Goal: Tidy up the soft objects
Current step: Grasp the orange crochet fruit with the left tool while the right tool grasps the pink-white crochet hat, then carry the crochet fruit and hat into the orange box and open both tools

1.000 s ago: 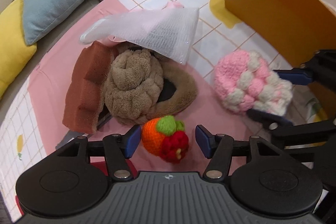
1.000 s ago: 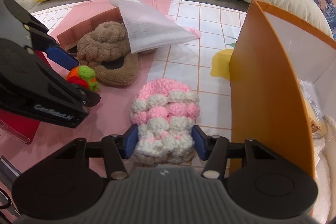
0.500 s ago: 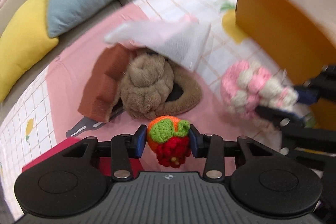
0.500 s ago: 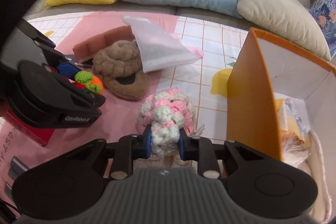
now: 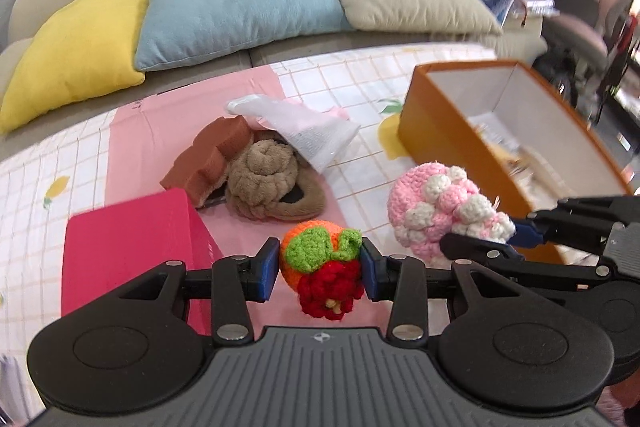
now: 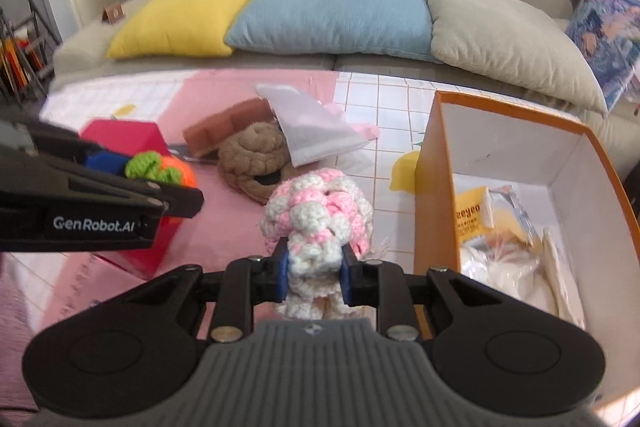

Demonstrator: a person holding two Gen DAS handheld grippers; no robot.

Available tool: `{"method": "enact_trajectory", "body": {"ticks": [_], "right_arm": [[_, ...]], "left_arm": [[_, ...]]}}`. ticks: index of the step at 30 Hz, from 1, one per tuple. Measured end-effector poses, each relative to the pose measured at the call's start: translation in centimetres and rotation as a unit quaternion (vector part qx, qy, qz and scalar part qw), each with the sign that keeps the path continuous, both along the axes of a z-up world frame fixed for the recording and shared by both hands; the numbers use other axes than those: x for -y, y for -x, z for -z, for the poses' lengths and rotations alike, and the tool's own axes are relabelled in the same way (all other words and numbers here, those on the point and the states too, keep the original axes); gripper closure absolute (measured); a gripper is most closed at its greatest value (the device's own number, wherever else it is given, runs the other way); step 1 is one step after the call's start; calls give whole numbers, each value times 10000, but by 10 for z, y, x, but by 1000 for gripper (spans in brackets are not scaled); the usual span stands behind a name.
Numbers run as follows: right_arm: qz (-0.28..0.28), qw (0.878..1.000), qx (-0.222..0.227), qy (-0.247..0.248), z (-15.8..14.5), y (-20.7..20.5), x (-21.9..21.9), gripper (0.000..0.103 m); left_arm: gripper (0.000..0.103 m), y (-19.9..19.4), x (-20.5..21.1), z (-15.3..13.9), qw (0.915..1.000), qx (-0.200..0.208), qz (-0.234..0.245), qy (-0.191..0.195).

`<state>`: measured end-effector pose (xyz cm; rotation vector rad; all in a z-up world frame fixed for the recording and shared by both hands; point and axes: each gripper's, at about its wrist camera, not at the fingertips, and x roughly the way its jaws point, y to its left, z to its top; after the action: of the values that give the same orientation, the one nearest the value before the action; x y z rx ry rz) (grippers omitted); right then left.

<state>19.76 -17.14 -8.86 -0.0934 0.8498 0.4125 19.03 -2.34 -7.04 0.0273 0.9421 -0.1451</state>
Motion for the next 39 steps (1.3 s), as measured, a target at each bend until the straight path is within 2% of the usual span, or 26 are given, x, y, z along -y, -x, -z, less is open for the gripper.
{"method": "enact_trajectory", "body": {"ticks": [6,9,15,20,24,27,34,39], "right_arm": [[298,9975,235,-589,-32,31,35,80],[476,9957,376,-702,-46,41,56,80],[1026,9907,477,-751,-60,44,104,80],[1289,9891,562,-447,-64,41,135,80],[1418,9877,626,-223,-66,30,155,80],[1462,9872,637,-61,-64,18,167,80],[1452,9869,489,511,-45,-20,184,80],[1248,9878,373,848,-27,-45,184,80]], "left_arm": [[57,14,14,-20,9987,276,87,411],[57,16,28,-30,9973,384,255,577],[57,17,77,-45,9926,553,843,675],[57,6,118,-53,9864,636,1348,688],[57,-11,143,-52,9832,571,1589,700],[57,-24,161,-47,9819,536,1729,564],[57,-51,185,-28,9784,317,2013,344],[57,-75,193,-12,9790,184,2020,202]]}}
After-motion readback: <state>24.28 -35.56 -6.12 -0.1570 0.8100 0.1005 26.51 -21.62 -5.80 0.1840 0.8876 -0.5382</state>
